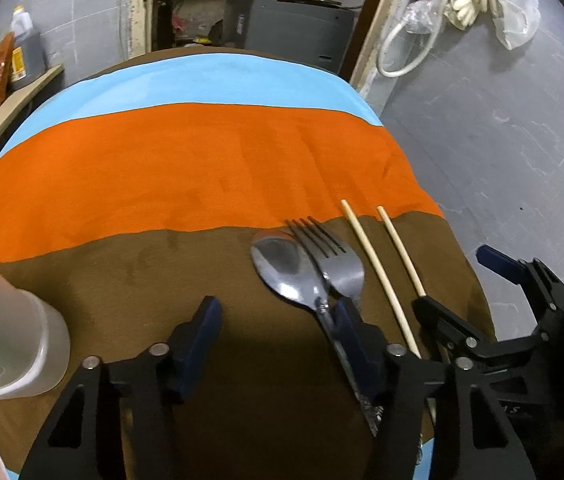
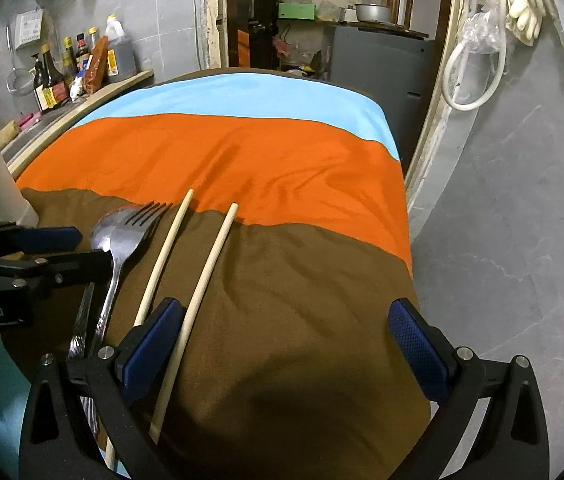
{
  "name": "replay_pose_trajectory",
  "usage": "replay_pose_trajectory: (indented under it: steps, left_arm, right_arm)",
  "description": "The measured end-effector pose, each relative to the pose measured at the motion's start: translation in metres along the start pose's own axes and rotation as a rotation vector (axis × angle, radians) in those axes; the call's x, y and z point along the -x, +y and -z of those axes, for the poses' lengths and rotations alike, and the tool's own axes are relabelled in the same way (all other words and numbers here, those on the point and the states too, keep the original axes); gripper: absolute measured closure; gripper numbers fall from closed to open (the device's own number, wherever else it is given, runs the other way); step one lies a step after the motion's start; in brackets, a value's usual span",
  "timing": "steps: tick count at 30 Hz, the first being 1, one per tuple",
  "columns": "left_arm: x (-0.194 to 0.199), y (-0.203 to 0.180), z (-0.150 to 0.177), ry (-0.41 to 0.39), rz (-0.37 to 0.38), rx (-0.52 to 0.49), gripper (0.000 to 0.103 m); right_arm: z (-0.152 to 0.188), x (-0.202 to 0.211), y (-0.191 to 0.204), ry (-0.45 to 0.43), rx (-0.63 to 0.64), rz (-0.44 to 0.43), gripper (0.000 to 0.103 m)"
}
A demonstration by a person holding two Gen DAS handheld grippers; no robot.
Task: Organize utensils
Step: 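Lower the left tool to the silver spoon while the right tool lowers to the chopsticks, then close the left tool on the silver spoon while the right tool grasps a chopstick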
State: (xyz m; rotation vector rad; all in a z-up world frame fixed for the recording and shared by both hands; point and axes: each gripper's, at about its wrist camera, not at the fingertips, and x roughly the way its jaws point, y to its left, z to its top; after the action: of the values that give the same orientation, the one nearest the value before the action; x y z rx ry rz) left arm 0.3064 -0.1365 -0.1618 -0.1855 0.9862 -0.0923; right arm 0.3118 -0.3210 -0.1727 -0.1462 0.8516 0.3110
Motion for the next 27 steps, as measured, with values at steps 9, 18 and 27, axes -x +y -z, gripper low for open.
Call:
replay_pose_trajectory:
  steps: [9, 18, 27]
  left_arm:
    - [-0.009, 0.024, -0.013, 0.022, 0.145, 0.127, 0.083]
    - [-0.022, 0.041, -0.017, 0.043, 0.256, 0.24, 0.091]
    - [-0.016, 0.035, -0.016, 0.048, 0.285, 0.228, 0.099]
  right_arm:
    - [-0.026, -0.025, 0.001, 0.007, 0.024, -0.137, 0.051]
    - [-0.043, -0.05, 0.006, 0.084, -0.009, -0.28, 0.089]
    - [-0.035, -0.042, -0.003, 0.091, -0.168, -0.337, 0.098]
